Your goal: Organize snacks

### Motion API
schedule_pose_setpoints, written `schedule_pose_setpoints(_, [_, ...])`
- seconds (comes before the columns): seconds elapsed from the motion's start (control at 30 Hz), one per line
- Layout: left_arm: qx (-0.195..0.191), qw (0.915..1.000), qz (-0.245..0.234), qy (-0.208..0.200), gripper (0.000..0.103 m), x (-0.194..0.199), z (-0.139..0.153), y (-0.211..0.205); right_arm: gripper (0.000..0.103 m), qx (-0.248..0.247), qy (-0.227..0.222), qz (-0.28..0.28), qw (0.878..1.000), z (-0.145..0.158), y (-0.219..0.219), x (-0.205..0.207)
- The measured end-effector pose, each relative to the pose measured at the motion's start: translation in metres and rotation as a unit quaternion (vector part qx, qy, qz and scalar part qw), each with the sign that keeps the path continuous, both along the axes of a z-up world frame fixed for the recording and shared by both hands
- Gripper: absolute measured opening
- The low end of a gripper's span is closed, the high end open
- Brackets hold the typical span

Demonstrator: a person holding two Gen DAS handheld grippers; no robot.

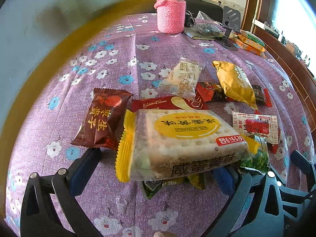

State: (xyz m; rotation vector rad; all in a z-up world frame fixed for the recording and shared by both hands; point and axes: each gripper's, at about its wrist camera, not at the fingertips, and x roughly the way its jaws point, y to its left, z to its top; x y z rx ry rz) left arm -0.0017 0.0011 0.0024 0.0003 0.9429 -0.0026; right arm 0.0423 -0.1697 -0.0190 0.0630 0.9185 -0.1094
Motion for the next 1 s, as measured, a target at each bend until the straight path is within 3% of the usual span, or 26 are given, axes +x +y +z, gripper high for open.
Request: schedule_pose_setpoints(1.0, [0.0,1.0,0.0,0.0,0.103,0.0032,-0.0027,-0.0011,0.103,0.0,0.0,0.0,1.0,-0.0004,-0.0002,0.0])
